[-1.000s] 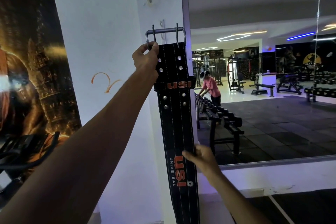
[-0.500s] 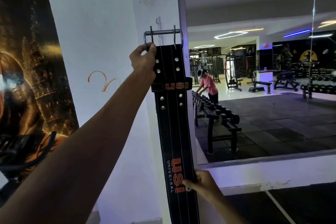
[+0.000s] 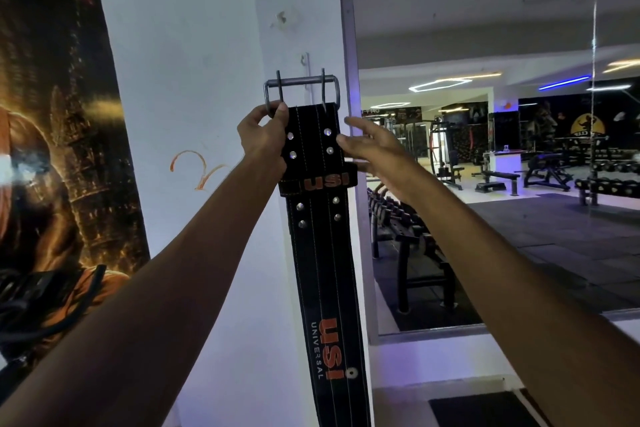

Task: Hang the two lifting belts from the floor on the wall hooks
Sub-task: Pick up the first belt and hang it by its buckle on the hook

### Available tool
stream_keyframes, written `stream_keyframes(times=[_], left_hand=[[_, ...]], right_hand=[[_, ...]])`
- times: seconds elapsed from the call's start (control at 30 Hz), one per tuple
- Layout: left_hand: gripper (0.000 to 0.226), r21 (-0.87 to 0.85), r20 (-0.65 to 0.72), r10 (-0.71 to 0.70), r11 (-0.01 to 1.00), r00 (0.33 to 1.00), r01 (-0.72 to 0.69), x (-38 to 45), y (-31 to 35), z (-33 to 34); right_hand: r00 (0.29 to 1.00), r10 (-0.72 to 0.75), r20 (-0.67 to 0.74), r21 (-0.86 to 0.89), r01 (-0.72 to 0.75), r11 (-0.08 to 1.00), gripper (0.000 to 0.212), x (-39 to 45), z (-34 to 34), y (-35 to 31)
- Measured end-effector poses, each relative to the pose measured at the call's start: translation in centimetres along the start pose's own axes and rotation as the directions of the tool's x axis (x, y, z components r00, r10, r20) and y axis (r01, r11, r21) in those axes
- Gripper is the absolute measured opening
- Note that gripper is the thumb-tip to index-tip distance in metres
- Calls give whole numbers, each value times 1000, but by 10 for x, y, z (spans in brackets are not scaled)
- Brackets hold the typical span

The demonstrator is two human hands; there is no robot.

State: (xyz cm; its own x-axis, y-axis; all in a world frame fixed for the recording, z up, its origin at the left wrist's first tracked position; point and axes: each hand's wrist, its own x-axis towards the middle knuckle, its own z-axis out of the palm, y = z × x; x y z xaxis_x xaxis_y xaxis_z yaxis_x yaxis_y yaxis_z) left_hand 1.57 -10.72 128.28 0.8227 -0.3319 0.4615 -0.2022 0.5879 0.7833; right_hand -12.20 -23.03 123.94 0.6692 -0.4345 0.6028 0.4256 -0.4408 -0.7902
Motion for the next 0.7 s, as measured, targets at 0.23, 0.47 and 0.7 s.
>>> stream_keyframes(times=[0.23, 0.47, 0.7], left_hand=[[2, 12, 40, -18, 1000, 999, 18, -5, -13, -4], [8, 90, 131, 36, 995, 991, -48, -3, -3, -7], [31, 295, 292, 156, 924, 944, -244, -10, -27, -30]], right_hand=[[981, -67, -180, -37, 61, 997, 33, 41, 23, -16], [933, -79, -352, 18, 91, 996, 10, 61, 33, -23], [905, -22, -426, 110, 76, 991, 13, 78, 38, -37]])
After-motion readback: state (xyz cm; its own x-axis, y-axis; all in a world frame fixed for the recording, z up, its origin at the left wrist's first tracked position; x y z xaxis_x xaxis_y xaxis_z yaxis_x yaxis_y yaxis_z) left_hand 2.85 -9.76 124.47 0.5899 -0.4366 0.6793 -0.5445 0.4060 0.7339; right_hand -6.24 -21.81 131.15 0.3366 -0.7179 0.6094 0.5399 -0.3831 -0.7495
